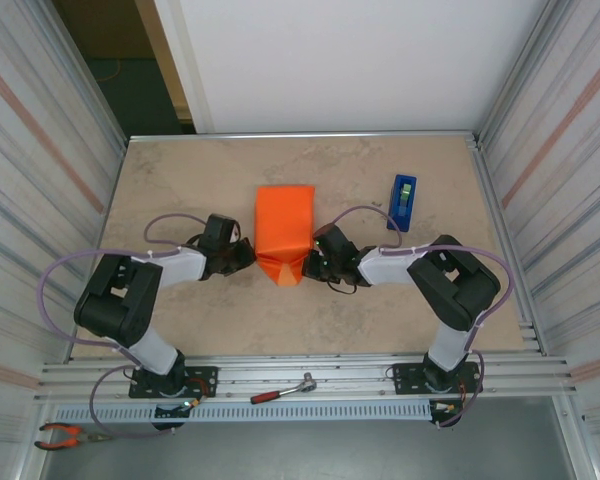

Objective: Wrap the gift box in paper

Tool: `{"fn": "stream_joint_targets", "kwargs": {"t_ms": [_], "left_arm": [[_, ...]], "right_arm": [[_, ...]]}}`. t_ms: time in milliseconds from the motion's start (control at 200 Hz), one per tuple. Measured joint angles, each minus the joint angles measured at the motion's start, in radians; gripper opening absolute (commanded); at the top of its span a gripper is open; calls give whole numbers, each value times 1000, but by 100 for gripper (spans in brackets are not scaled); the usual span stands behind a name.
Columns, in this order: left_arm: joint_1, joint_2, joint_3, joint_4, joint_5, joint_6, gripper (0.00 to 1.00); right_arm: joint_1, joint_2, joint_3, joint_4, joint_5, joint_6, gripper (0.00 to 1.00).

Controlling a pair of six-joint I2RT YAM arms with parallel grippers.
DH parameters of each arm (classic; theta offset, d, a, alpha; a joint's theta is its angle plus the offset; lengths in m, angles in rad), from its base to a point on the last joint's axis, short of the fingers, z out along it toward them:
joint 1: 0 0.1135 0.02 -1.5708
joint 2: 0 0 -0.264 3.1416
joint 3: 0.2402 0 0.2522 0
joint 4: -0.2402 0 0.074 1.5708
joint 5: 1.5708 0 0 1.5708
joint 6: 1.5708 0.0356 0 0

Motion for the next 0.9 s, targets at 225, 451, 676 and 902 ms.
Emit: {"fn": "stream_joint_targets", "kwargs": {"t_ms": [225,451,676,902], "left_arm": [[-41,-1,1,-3,18,0,7],[-3,-114,-14,-76,-35,21,25],[21,-272,-51,-135,-39,50,8],[-91,-313,-113,-124,-11,25,2]], "right_arm": [[-11,0,0,0,-2,2,0],[-19,-39,-24,-9,-3,1,0],[-22,-112,-45,-31,-1,1,0],[-22,-114,-45,-30,-1,1,0]]}}
